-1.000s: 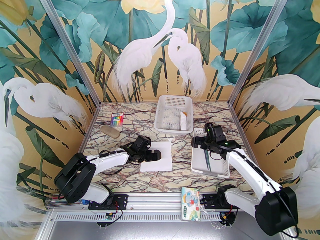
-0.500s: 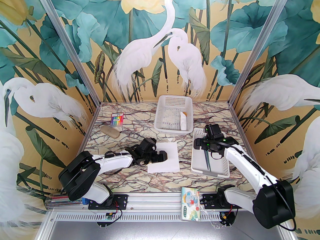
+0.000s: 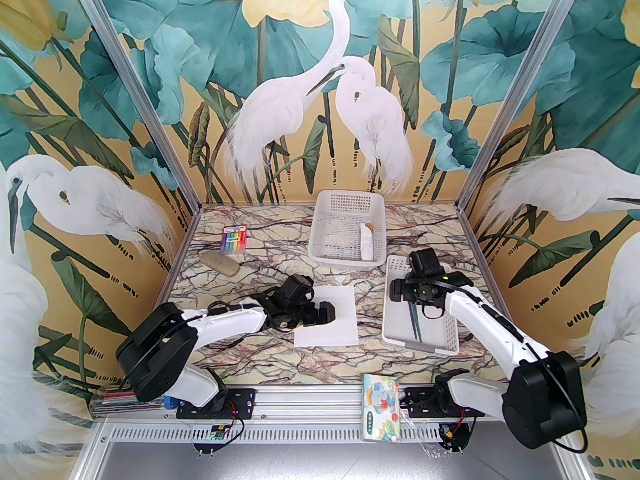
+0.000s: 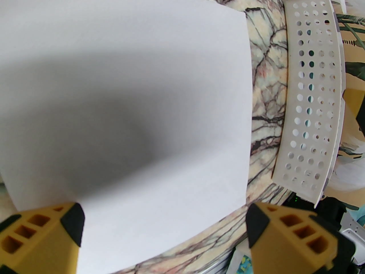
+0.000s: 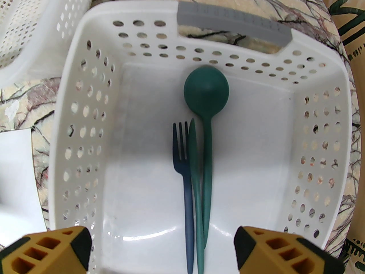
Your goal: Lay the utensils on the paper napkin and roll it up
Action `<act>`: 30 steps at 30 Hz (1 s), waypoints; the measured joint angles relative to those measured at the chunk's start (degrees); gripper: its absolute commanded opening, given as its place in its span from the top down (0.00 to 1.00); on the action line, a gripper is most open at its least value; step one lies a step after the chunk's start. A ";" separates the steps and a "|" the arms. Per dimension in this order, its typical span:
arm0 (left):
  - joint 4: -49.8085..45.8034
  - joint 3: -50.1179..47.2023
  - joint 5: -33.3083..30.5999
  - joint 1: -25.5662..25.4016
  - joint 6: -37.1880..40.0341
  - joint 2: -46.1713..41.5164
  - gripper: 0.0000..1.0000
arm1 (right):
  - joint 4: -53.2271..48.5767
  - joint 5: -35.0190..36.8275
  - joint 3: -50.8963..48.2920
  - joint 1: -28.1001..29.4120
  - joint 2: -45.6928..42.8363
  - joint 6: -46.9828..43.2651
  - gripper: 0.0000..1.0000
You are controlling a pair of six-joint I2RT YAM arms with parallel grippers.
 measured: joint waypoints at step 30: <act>3.32 -8.46 3.54 -2.25 -8.66 -4.92 0.01 | -0.70 -0.66 1.40 0.00 4.39 -0.28 0.17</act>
